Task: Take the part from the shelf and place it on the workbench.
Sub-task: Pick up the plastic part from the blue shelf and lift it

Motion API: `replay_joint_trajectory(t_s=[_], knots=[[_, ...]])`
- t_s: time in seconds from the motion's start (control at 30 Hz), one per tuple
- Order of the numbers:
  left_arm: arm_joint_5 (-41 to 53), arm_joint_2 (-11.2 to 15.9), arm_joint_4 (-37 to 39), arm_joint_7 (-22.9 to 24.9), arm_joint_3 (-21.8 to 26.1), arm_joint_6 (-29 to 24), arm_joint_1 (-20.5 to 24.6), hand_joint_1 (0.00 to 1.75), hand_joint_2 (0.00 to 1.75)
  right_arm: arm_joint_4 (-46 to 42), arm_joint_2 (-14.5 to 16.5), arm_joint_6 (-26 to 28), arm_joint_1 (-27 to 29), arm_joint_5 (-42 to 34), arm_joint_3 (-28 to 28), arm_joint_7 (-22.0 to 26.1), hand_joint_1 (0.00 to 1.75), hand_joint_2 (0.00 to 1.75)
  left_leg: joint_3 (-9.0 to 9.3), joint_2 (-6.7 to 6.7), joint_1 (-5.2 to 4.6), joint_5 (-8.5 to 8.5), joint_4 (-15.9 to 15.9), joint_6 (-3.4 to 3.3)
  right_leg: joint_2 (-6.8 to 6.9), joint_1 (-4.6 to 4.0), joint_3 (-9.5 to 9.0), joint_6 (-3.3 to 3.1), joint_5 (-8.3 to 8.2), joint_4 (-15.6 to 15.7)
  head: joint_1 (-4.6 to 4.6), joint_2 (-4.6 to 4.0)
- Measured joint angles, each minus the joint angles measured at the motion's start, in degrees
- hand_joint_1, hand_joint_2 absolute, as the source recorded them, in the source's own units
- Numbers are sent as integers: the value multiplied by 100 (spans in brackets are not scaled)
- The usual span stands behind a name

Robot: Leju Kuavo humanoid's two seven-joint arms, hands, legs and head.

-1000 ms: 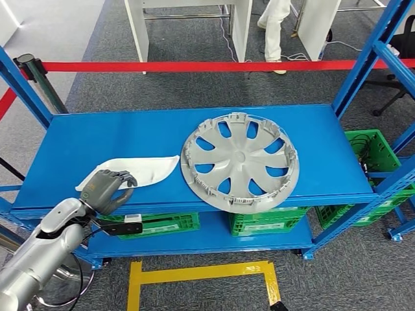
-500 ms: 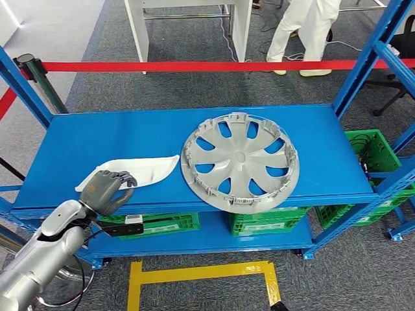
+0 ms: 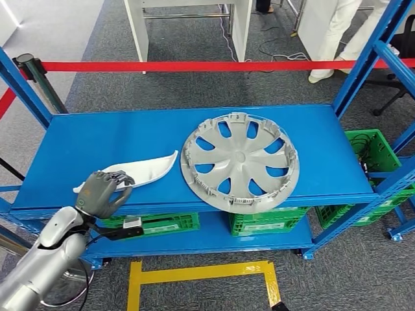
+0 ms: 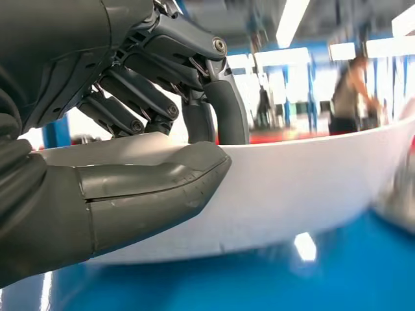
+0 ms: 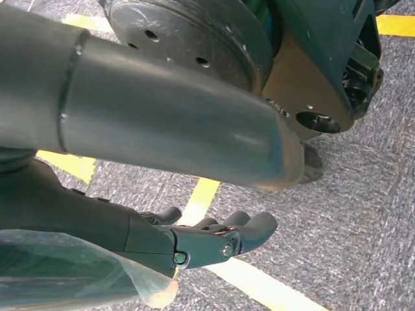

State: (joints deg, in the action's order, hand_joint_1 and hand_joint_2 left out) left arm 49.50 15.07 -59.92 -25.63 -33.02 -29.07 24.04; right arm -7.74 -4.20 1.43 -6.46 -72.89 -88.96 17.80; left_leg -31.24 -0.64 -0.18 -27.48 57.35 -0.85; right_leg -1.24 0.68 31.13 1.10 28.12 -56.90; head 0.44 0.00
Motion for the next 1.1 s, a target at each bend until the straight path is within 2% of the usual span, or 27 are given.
replay_joint_trajectory(t_s=[0.13,0.27,0.4,0.67,0.83,1.1], knots=[[109,-109,-762,-52,242,-680,-597,175,175,-1,0,41,56,-64,1,53,0,0,-4,1,0,-2,0,-1,2,0,3,0,3,1,1,0],[397,-187,-1440,28,356,-991,-1001,175,175,-1,0,66,80,-115,1,87,0,0,-5,2,-1,-2,0,-1,0,1,5,0,2,2,2,0],[494,-275,-2229,-125,714,-1060,-1305,175,175,-2,0,81,105,-195,5,133,0,175,-4,3,0,0,0,-1,2,0,5,0,0,2,1,0],[180,-239,-3245,-60,1363,-1075,-1407,175,175,-2,2,90,125,-278,23,185,0,175,-3,2,1,2,-1,1,3,-2,2,-2,-2,0,0,0],[-98,-244,-3427,-96,1582,-1073,-1453,175,175,-2,2,87,123,-318,31,214,0,175,-4,2,1,1,-1,0,3,-1,3,-2,-2,0,1,0],[-596,-277,-3497,-77,1673,-953,-1503,175,175,-2,4,86,122,-343,38,220,0,175,-4,2,-1,1,0,0,3,0,2,-1,-3,1,2,0]])
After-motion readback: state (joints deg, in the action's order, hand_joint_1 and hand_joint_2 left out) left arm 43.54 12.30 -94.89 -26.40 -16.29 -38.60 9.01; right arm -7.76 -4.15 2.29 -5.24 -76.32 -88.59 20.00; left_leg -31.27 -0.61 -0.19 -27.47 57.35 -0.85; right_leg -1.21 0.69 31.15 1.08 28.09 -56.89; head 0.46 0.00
